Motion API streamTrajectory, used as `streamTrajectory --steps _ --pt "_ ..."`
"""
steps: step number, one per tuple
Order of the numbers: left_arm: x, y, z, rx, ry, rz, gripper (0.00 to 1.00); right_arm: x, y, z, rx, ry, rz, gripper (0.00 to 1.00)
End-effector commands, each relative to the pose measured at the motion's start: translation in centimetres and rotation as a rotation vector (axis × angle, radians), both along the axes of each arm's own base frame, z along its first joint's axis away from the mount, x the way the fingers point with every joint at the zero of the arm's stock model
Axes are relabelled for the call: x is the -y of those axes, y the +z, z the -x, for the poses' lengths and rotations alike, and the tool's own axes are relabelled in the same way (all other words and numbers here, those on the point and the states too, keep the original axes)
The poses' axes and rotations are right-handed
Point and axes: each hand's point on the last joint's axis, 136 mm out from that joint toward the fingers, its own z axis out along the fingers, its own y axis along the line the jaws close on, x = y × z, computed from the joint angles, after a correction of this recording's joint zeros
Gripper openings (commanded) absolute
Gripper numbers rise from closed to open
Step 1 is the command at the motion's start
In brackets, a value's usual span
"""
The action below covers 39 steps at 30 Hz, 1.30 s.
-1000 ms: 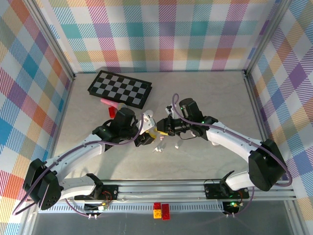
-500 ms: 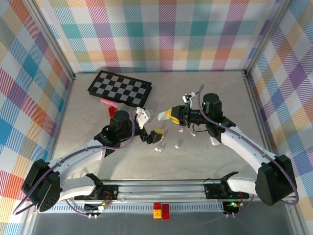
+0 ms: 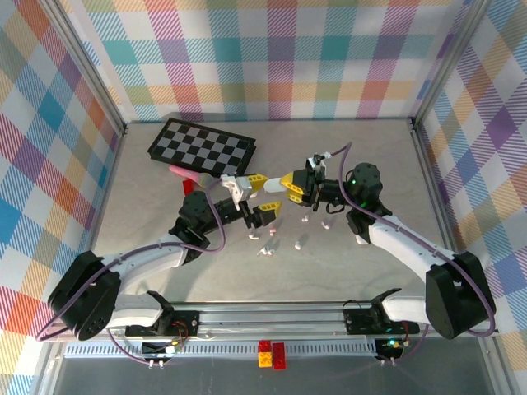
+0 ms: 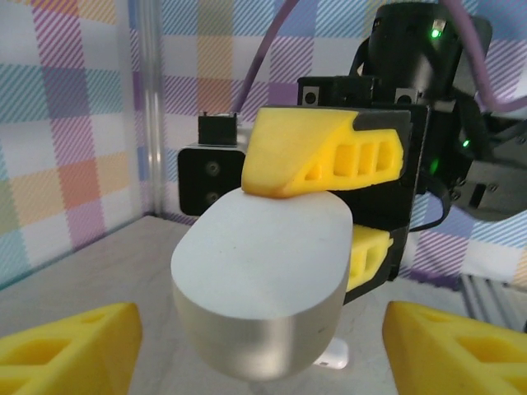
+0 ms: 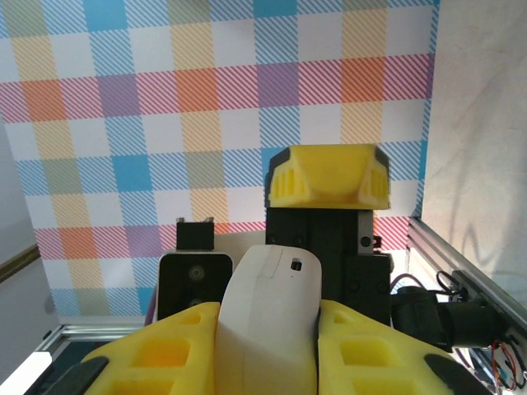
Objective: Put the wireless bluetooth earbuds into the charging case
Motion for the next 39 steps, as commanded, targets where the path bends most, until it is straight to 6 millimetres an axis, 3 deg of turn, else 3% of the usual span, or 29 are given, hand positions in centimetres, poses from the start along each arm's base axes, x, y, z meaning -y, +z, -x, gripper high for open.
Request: streamTrajectory --steps 1,6,15,39 --pt "0.0 4.2 0.9 0.115 -0.073 0.124 0.71 0.2 1.9 0.6 0.050 0.018 -0.056 0.05" --pt "0.1 5.0 1.2 0.151 -0.119 0.176 0.64 0.3 2.4 0.7 0.060 0.016 -0.074 0.05" --pt "0.0 5.6 1.6 0.171 -0.142 0.192 0.60 0.4 2.4 0.8 0.063 0.013 -0.072 0.03" --pt "0.9 5.0 1.1 0.167 -0.167 0.172 0.53 0.6 2.8 1.1 0.080 -0.001 -0.071 0.01"
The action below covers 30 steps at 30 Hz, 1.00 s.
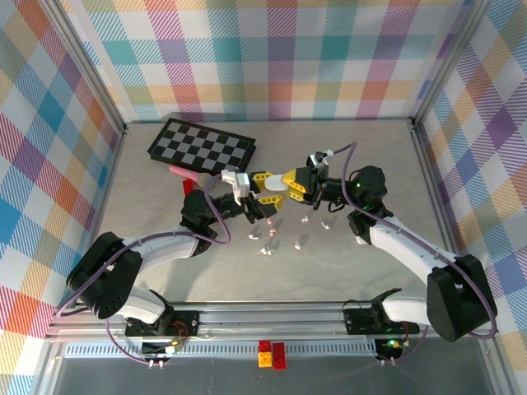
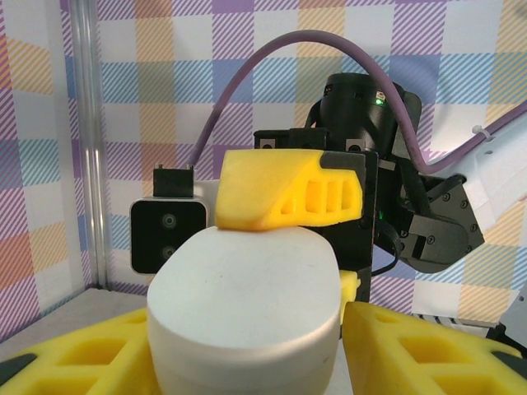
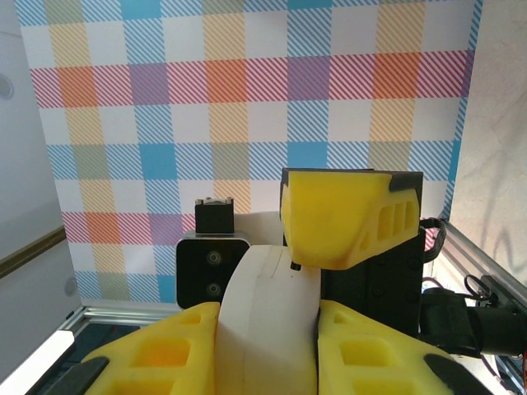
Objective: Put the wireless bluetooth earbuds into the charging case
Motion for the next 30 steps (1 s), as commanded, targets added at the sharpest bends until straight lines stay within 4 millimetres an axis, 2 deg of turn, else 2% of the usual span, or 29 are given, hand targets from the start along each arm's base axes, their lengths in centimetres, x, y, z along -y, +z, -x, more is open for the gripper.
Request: streamTrajectory --steps 1,8,18,30 --pt "-0.23 2.44 0.41 0.078 -0.016 0.047 0.52 0.33 0.93 0.56 0.050 -0.007 -0.016 0.01" --pt "-0.05 2.34 0.53 0.077 -0.031 0.042 0.44 0.35 0.65 0.45 0.045 -0.013 -0.010 0.01" --pt "-0.06 1.82 0.47 0.069 -0.027 0.035 0.50 0.44 1.09 0.53 0.057 -0.018 -0.018 0.01" --pt "0.09 1.58 0.50 0.066 -0.038 0.029 0.50 0.54 0.91 0.43 0.054 -0.030 -0.024 0.01"
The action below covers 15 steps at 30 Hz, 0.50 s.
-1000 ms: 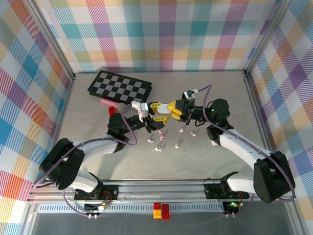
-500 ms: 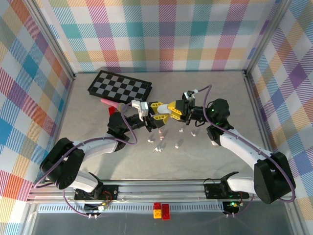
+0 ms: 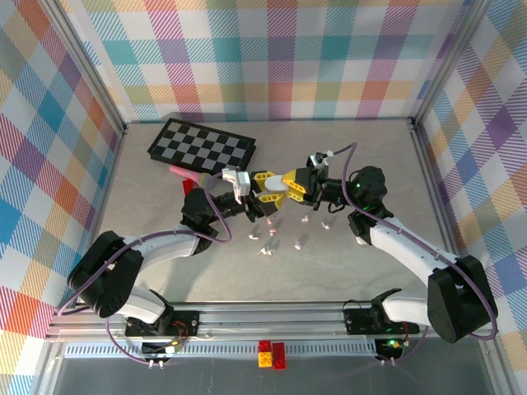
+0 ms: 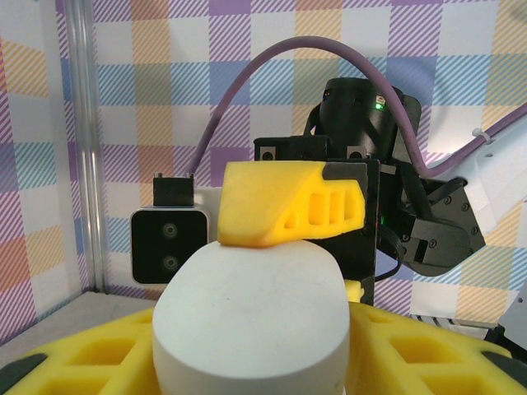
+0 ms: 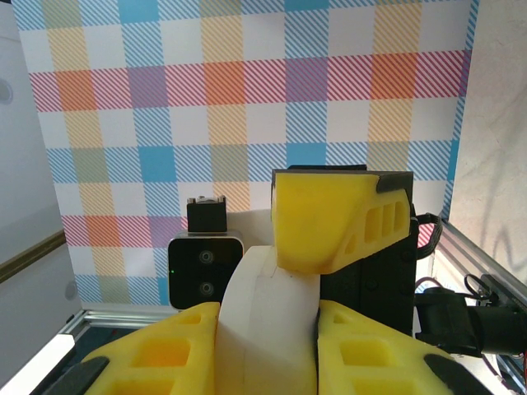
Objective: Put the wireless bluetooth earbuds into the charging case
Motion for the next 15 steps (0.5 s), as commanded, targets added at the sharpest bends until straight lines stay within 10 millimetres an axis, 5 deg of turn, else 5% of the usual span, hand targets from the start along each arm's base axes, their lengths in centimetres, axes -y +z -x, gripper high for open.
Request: streamTrajectory --steps 1,15 --pt "-0.12 1.27 0.50 0.059 -0.025 0.028 0.50 0.45 1.15 0.42 0.067 -0.023 -0.028 0.01" --pt "-0.11 1.10 0.52 0.054 -0.027 0.027 0.51 0.55 1.32 0.53 0.081 -0.030 -0.025 0.01"
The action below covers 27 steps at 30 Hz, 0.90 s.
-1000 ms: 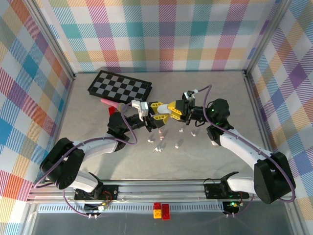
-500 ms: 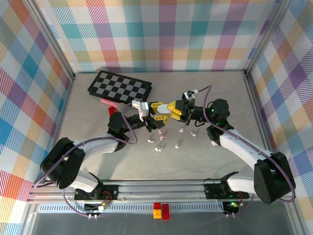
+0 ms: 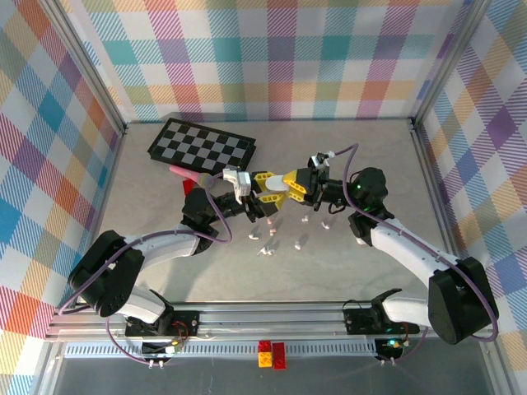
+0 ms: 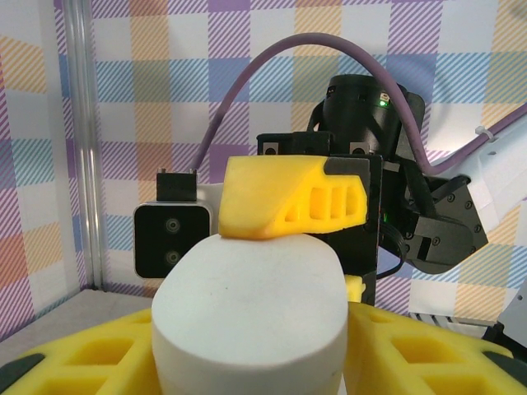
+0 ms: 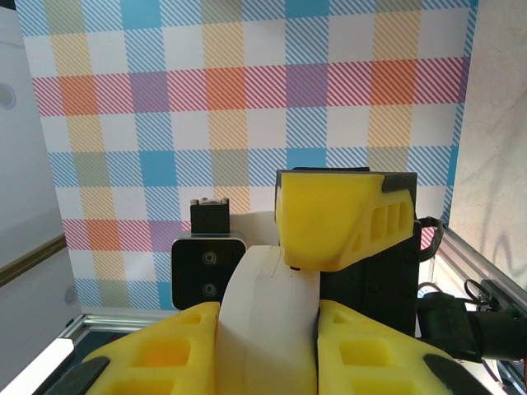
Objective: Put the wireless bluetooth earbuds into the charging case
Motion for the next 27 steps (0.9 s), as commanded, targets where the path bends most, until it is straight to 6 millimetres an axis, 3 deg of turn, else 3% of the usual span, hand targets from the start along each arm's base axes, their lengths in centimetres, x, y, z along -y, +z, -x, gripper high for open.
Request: streamTrajectory --steps 1,11,13,18,21,27 --pt "-0.2 1.5 0.6 0.061 -0.026 0.033 0.50 0.4 1.2 0.5 0.074 -0.013 -0.018 0.01" --pt "-0.2 1.5 0.8 0.064 -0.039 0.031 0.35 0.3 0.9 0.5 0.067 -0.015 -0.012 0.02" --pt "-0.2 1.6 0.9 0.067 -0.037 0.032 0.35 0.4 0.8 0.4 0.066 -0.022 -0.006 0.15" --pt "-0.2 1.3 1.0 0.076 -0.035 0.012 0.35 0.9 -0.3 -0.1 0.059 -0.081 0.059 0.58" --pt "0.0 0.4 1.3 0.080 -0.040 -0.049 0.35 2.0 -2.1 -0.3 0.046 -0.147 0.179 0.69" --pt "-0.5 0.0 1.4 0.061 -0.035 -0.102 0.35 4.3 -3.2 0.5 0.259 -0.204 0.496 0.77"
